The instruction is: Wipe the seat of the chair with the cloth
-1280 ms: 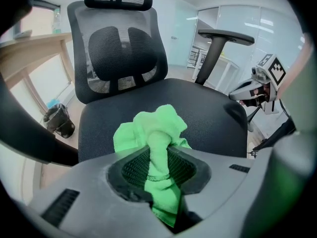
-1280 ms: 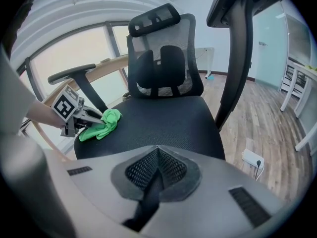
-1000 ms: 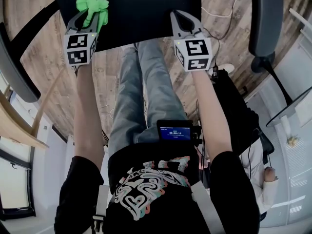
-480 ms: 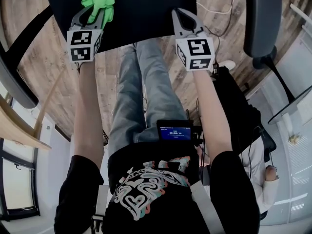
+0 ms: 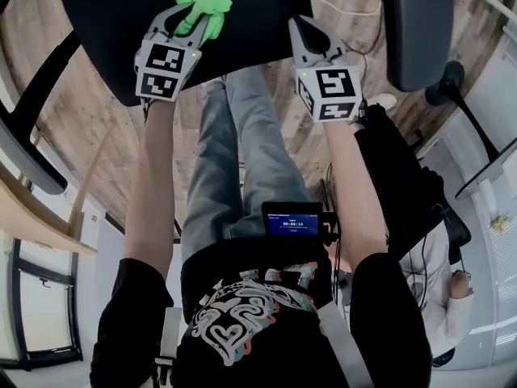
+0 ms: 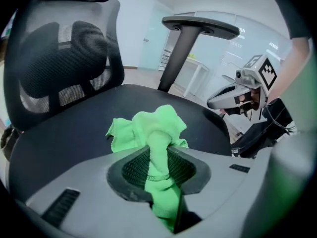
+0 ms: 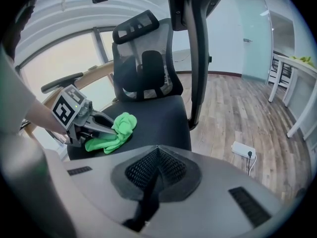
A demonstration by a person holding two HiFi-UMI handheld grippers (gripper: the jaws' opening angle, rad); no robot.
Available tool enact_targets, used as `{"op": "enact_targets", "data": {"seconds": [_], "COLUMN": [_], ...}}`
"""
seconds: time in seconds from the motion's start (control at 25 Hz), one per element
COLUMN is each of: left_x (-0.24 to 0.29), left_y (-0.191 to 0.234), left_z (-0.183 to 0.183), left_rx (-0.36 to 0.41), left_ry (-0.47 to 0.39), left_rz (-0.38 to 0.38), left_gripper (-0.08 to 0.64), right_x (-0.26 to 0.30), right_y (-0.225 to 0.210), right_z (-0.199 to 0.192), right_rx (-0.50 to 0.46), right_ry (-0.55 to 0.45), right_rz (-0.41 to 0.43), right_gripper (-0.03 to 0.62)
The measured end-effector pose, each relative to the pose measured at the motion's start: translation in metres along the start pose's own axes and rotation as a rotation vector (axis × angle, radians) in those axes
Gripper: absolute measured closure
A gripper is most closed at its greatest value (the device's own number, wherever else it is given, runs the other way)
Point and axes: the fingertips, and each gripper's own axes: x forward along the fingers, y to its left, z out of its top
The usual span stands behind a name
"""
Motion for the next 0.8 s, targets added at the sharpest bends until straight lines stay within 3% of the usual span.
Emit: {"op": "enact_targets", "data": {"seconds": [0.4, 0.8], "left_x": [0.039, 0.038], "left_y": [-0.091, -0.096], "left_z": [0.042, 0.048], "left_rx": [0.105, 0.068], "left_ry": [-0.053, -0.051], "left_rz": [-0.208, -0.222], "left_gripper": [0.463, 0.463], "right_x": [-0.011, -0.012], "right_y": [-0.004, -0.006], "right_z": [-0.013, -0.003], "right_rx": [0.036, 0.053], "right_ry": [0.005, -0.014], "right_rz": [-0.019, -0.023], "right_gripper": [0.591, 0.591]}}
